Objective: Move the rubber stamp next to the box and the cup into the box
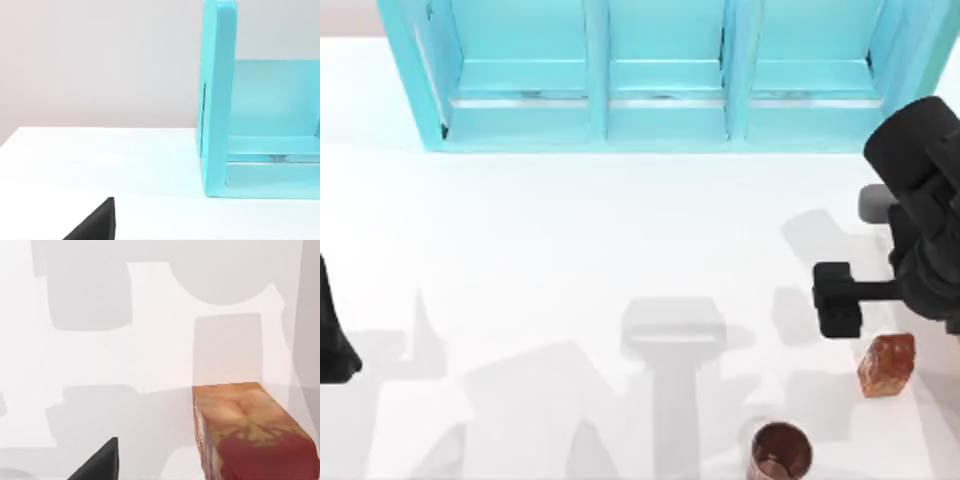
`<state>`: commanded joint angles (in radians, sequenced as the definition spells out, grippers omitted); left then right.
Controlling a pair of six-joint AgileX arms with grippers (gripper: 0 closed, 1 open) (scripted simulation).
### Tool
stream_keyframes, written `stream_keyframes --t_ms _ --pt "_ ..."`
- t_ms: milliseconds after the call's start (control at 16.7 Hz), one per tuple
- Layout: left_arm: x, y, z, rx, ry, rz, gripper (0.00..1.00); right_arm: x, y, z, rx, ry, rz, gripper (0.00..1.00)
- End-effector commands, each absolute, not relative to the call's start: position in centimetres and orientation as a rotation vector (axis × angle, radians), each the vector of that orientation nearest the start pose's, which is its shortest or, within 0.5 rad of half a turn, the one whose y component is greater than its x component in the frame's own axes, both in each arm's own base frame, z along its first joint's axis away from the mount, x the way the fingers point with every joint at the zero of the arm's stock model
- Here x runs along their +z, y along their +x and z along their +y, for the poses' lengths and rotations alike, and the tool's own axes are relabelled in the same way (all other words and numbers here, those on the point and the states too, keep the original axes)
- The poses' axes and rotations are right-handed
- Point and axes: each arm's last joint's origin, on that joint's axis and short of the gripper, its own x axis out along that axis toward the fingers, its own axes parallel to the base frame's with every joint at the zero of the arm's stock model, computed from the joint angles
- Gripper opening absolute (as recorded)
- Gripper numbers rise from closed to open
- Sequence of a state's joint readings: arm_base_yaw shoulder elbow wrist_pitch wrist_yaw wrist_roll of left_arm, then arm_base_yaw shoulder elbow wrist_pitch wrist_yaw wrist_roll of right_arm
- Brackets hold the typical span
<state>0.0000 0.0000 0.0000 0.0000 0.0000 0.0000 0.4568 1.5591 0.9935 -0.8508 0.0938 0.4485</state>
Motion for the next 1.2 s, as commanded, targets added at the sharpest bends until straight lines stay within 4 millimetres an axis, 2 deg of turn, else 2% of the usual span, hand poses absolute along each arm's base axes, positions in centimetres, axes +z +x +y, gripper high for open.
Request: stream_keyframes --t_ms 1020,1200 --pt "16.0 10.6 -0.1 0.000 0.000 0.000 1.00 27.1 24.7 11.9 -0.012 -0.018 1.393 1.00" --pt "16.0 10.6 -0.1 0.000 0.000 0.000 1.00 27.4 24.6 11.9 -0.010 -0.016 1.390 1.00"
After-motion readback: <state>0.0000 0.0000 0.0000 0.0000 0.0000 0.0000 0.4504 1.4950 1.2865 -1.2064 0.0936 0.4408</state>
